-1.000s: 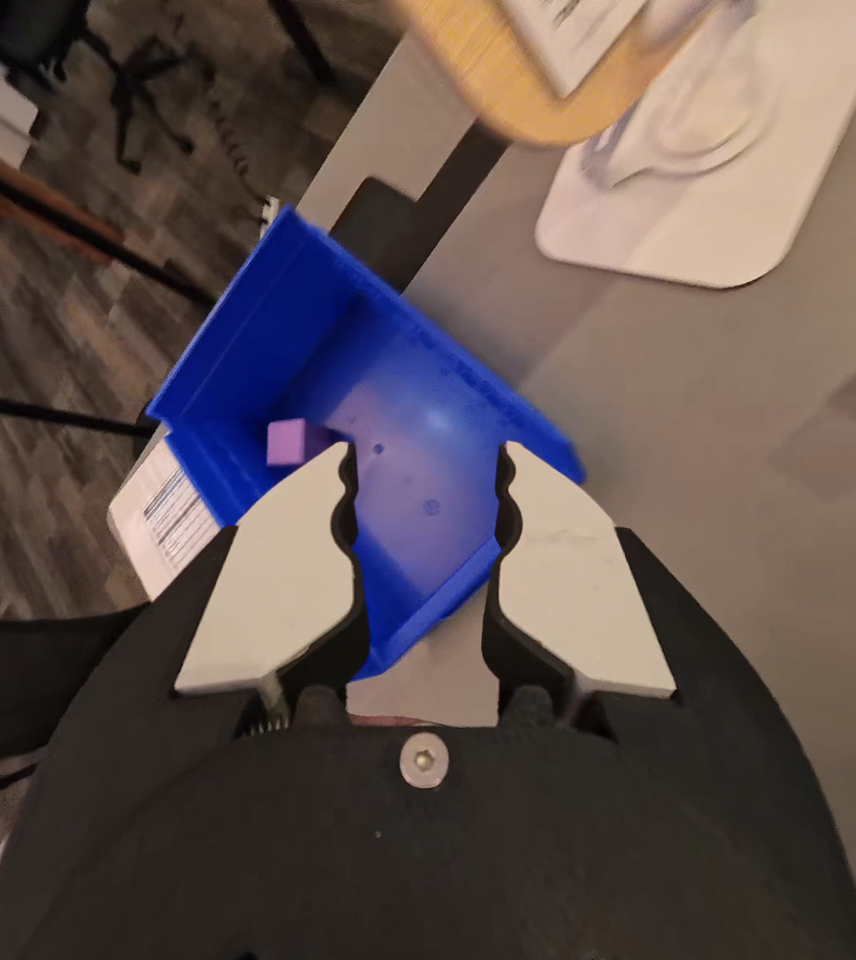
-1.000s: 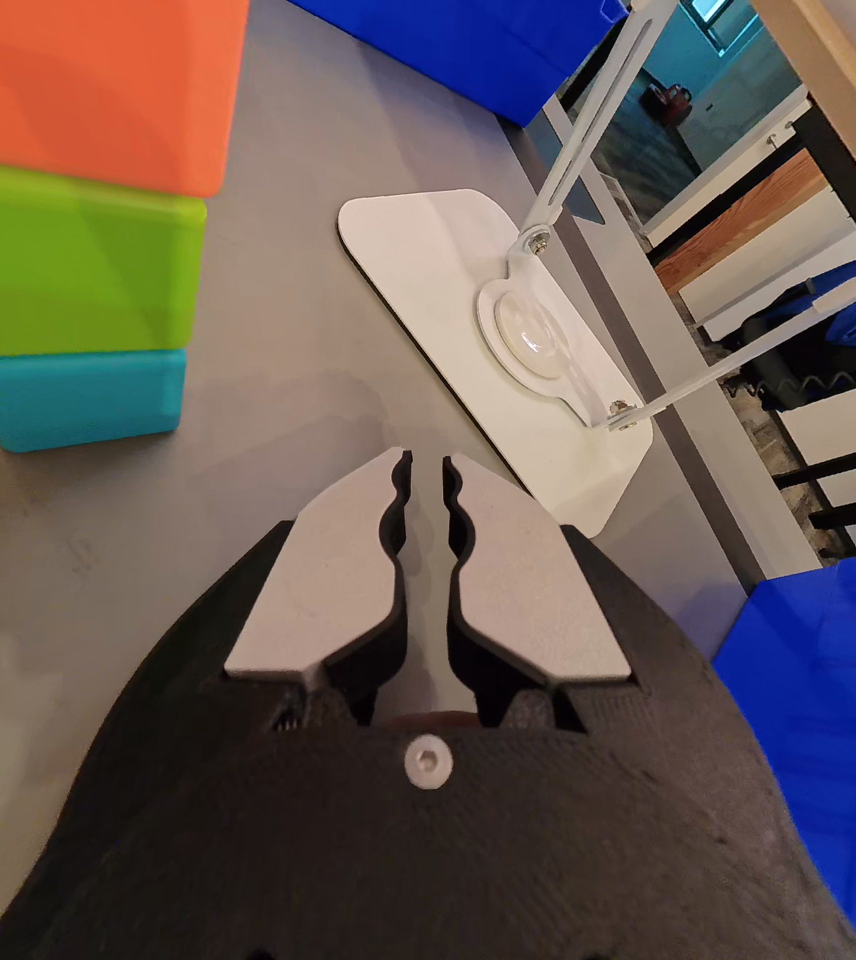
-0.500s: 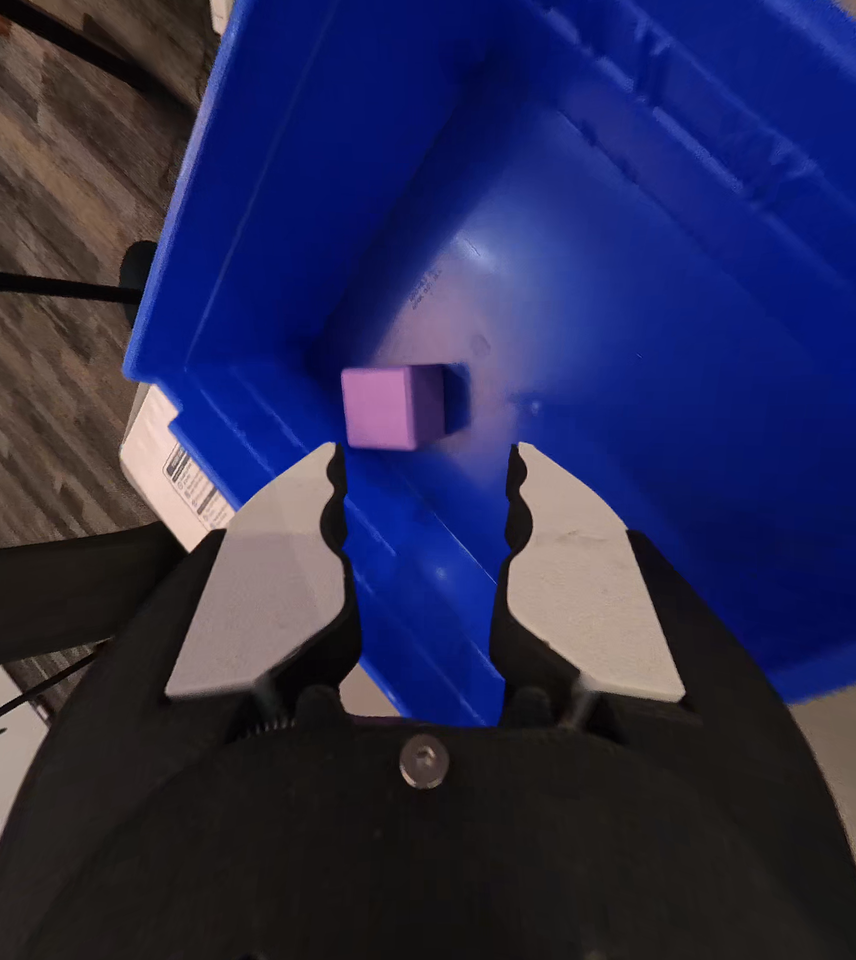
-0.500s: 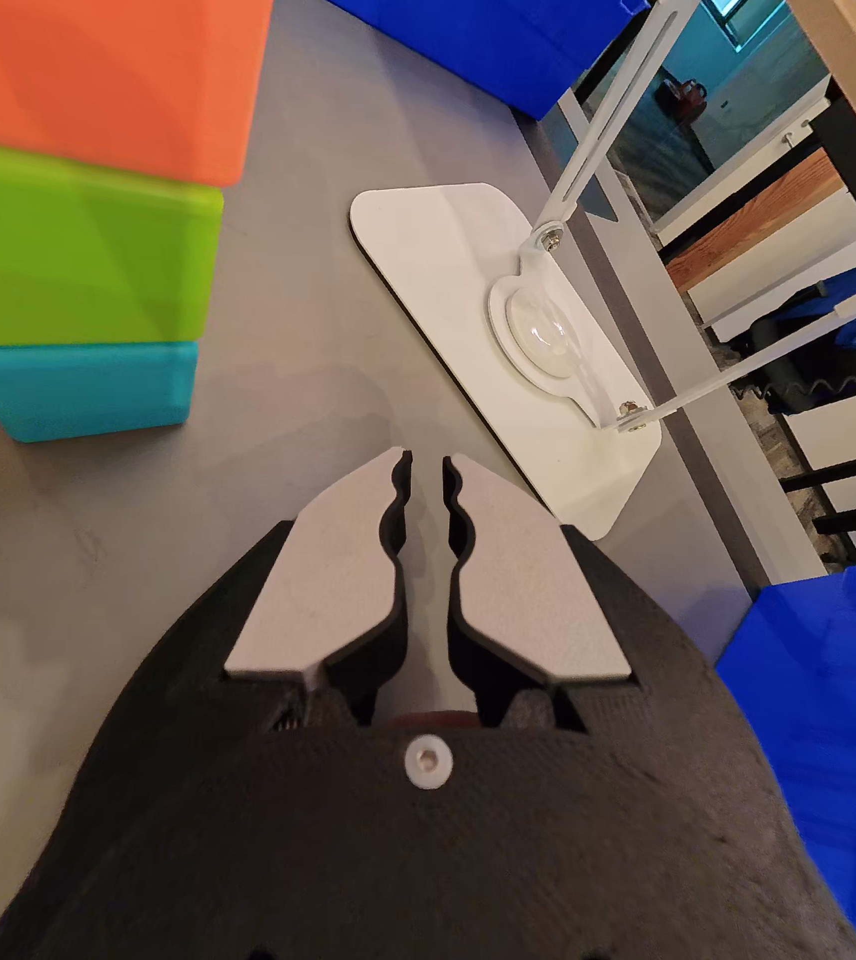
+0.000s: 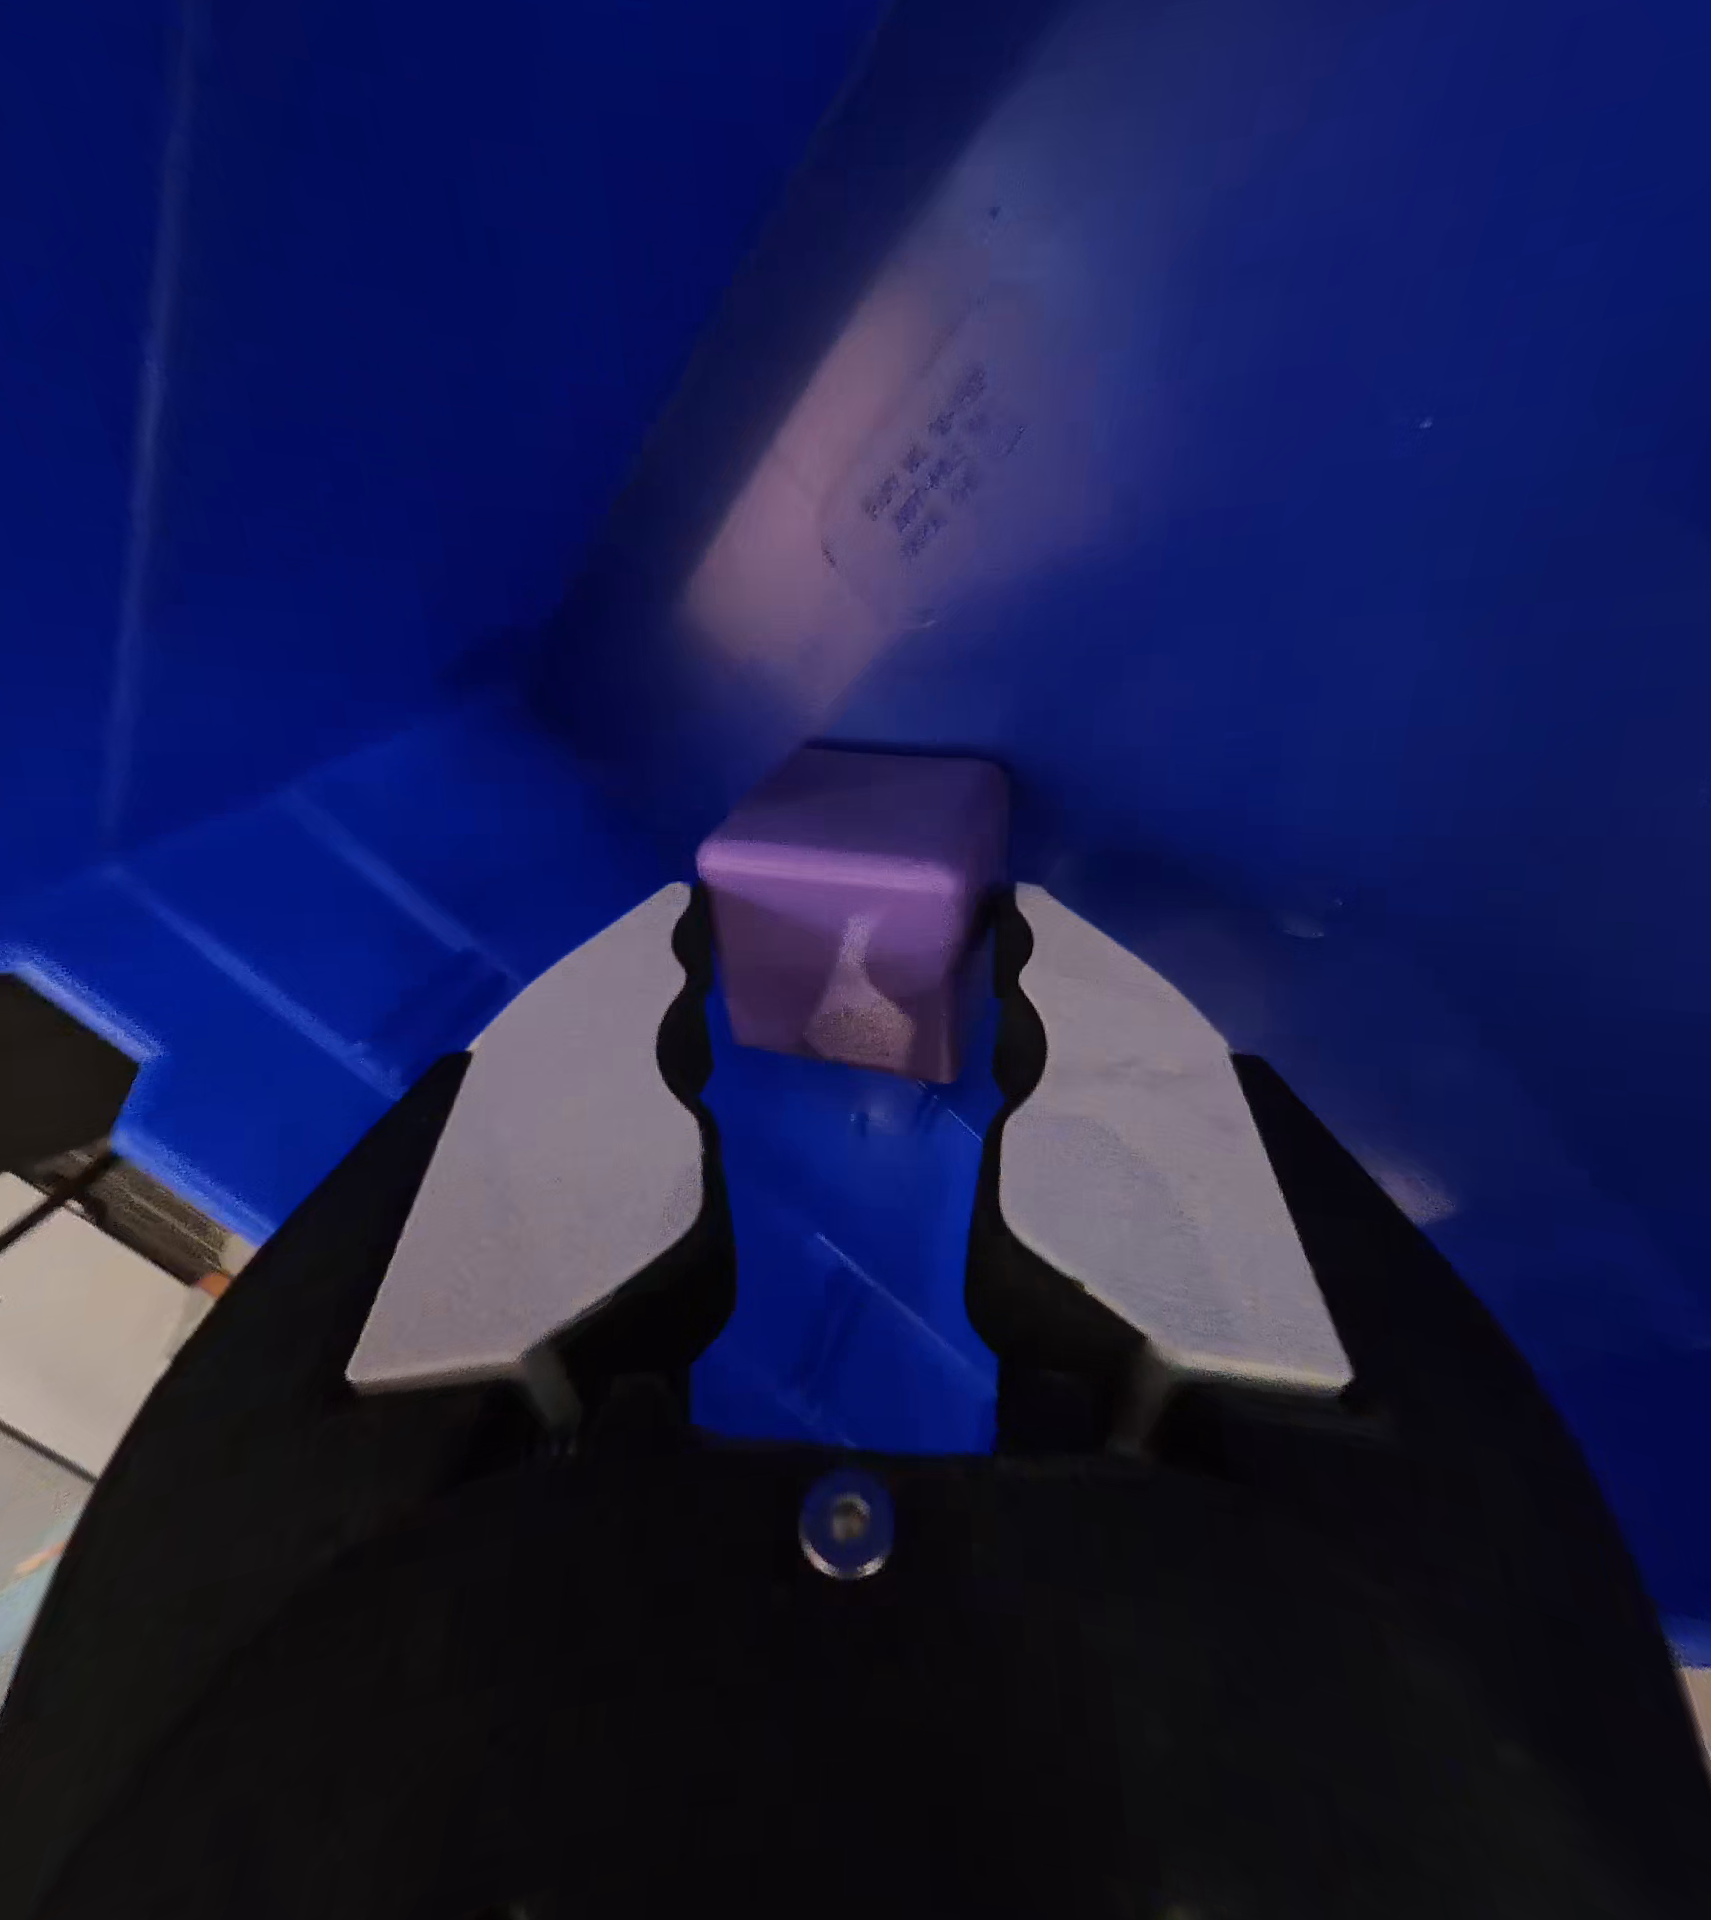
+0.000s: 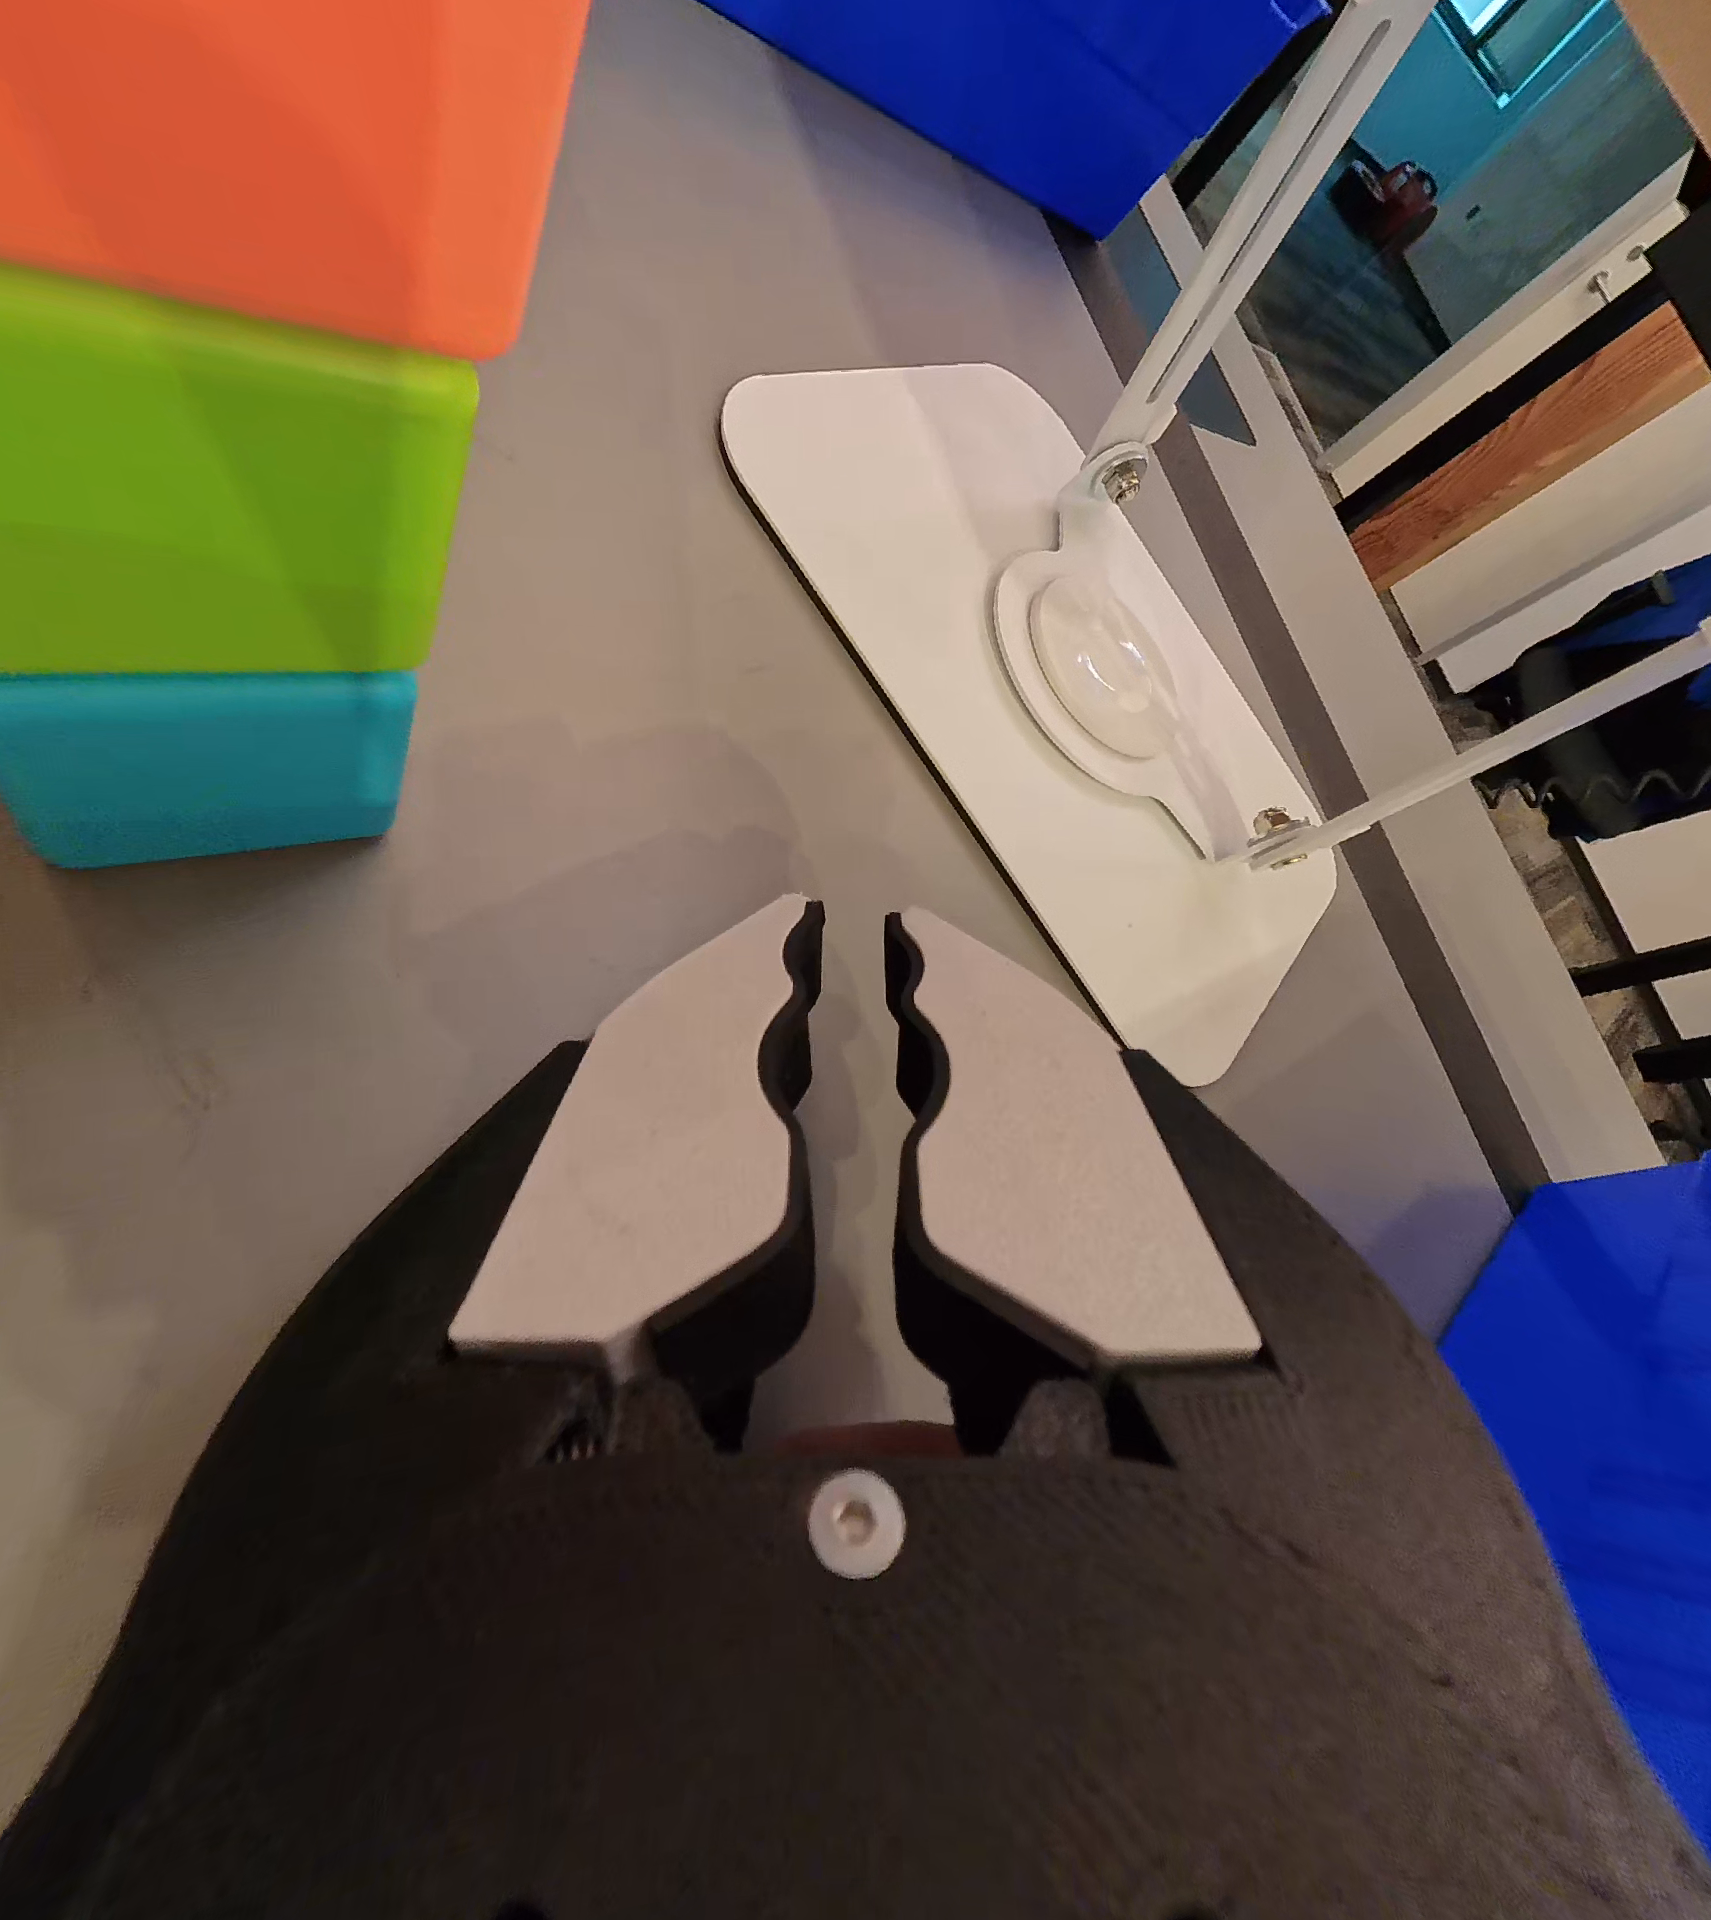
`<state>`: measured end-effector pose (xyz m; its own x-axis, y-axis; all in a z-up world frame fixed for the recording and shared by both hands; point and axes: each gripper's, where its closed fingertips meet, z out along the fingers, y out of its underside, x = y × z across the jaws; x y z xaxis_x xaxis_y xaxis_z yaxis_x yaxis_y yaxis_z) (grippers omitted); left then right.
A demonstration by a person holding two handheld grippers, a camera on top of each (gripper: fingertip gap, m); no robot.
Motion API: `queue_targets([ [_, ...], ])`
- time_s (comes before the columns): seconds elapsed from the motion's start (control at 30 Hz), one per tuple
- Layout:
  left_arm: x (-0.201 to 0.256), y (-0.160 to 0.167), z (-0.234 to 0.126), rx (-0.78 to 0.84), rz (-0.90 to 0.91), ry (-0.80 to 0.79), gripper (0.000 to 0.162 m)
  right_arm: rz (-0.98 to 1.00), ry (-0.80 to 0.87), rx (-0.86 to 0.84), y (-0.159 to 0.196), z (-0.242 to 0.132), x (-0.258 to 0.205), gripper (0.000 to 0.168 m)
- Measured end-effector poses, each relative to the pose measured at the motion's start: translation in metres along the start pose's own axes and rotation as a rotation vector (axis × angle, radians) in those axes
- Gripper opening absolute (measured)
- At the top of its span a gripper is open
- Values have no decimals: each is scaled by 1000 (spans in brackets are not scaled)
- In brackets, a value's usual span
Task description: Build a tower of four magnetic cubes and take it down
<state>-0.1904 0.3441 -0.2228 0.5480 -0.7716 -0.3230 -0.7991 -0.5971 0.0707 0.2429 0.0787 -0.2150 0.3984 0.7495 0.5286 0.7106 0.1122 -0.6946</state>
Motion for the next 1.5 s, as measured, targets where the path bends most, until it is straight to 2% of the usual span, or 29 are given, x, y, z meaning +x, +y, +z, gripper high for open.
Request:
queue_targets([
  [0.17,2,-2,1,40,-20,33,52,-6,1,-1,0,0,0,11],
  [0.33,-1,1,-11,109,-31,-31,51,-8,5,-2,0,0,0,11],
  [0.43,7,0,-40,172,-28,-31,50,-14,4,6,-1,-1,-1,11],
  [0.63,46,-2,-125,298,12,-8,50,-17,8,27,-2,-5,-1,11],
  [0.8,106,-6,-188,333,129,5,50,-8,10,30,2,-8,2,11],
  [1.0,203,-40,-264,420,310,23,50,4,13,27,5,-10,6,11],
  [1.17,284,-67,-309,498,467,105,50,-29,17,16,6,-9,3,11],
  [1.33,342,-81,-332,518,550,173,50,-28,13,16,6,-9,3,11],
  [1.5,396,-87,-322,461,633,175,50,-41,12,11,6,-8,1,11],
])
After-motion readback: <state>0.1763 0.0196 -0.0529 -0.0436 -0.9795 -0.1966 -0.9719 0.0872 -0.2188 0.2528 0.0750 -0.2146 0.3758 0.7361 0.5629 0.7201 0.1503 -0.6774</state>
